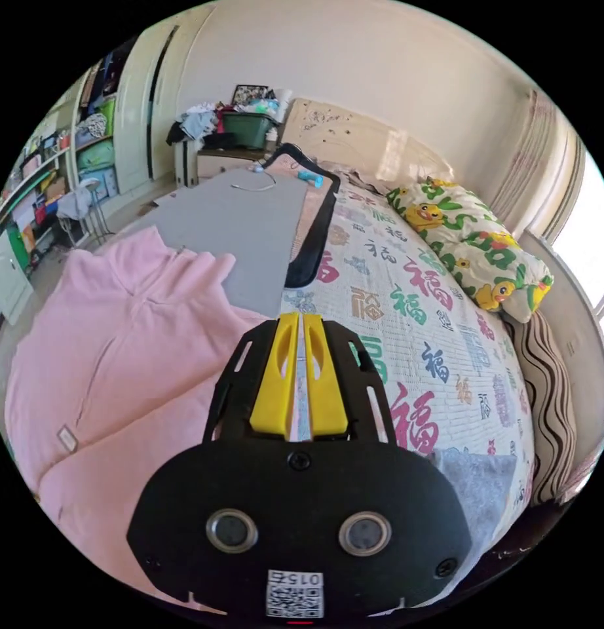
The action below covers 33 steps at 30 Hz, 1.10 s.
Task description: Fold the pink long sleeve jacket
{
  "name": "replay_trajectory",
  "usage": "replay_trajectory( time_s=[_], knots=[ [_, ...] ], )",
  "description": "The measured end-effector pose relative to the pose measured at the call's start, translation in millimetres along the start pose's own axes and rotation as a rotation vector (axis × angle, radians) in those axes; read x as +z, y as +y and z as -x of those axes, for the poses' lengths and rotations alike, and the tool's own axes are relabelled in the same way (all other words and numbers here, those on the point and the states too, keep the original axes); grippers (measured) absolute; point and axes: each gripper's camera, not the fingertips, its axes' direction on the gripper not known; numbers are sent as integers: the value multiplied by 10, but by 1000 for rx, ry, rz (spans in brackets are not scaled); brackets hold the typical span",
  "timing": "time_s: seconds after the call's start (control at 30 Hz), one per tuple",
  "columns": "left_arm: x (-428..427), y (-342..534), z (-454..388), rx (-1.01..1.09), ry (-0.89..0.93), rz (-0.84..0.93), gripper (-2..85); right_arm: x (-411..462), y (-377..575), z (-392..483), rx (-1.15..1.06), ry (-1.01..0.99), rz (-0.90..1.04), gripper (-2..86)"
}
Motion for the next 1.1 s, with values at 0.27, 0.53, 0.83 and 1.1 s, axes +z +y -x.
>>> replay_trajectory(
  time_s=[0.27,0.53,0.83,1.1],
  knots=[
    [-1383,83,457,3,79,-303,34,-545,844,1463,-433,-411,4,53],
    [-1843,-214,2589,-37,-433,16,105,-492,1378,2957,-801,-445,-16,66],
    [-59,42,3976,-60,-389,291,166,217,925,4684,-948,-344,0,106],
    [1063,63,4006,-39,-335,417,181,1174,923,4763,-926,-276,153,61]
  ],
)
